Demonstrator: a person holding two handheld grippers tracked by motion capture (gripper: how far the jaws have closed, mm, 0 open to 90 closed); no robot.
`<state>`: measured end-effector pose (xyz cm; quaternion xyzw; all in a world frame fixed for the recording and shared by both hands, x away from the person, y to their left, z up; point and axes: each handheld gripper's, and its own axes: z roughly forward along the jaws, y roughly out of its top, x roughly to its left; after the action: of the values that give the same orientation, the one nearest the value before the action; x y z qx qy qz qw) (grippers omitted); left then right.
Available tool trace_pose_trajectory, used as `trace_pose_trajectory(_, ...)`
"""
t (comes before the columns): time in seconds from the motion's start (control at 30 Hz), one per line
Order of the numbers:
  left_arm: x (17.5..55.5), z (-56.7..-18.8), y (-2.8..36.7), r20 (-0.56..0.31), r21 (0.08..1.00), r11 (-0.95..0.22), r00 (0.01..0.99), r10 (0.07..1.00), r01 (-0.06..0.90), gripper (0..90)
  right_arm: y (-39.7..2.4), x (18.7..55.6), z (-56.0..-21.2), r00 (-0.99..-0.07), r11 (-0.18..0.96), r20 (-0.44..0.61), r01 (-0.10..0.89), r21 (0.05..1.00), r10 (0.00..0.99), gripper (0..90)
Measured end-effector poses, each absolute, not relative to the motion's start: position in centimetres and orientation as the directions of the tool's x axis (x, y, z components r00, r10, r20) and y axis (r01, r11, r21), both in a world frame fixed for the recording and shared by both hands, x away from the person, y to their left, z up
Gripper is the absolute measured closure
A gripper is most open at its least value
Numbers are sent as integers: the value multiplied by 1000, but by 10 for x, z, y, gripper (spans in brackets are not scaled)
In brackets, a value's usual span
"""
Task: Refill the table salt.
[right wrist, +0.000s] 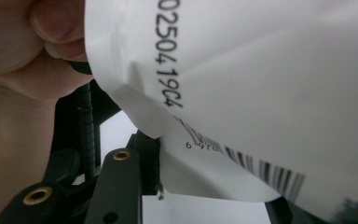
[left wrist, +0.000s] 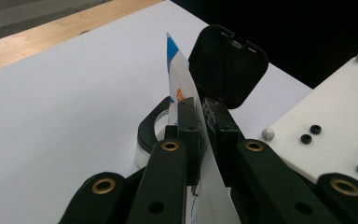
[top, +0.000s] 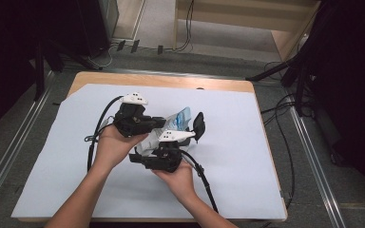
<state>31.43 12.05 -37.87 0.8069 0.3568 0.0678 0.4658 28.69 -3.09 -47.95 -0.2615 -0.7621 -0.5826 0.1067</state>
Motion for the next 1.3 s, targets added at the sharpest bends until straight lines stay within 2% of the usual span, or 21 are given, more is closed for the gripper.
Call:
trace_pose_trajectory(0.17,315,-379,121,-222,796,-315,734,641,516,871,-30,286,-480,-851,204,439,502,840,287,591)
trace_pose_trajectory(0.37,315,-380,121,-224,795,-316,735,640,517,871,-28,286,-481,-862,222,421,486,845,282,536)
trace_pose_trajectory(0.57,315,-379,121,-224,798,-314,736,639,515,871,-28,286,-480,-861,225,419,487,844,288,614)
trace_pose_trajectory(1.3,315,-379,121,-225,801,-311,738,636,512,861,-32,288,-481,-830,172,501,545,821,244,646)
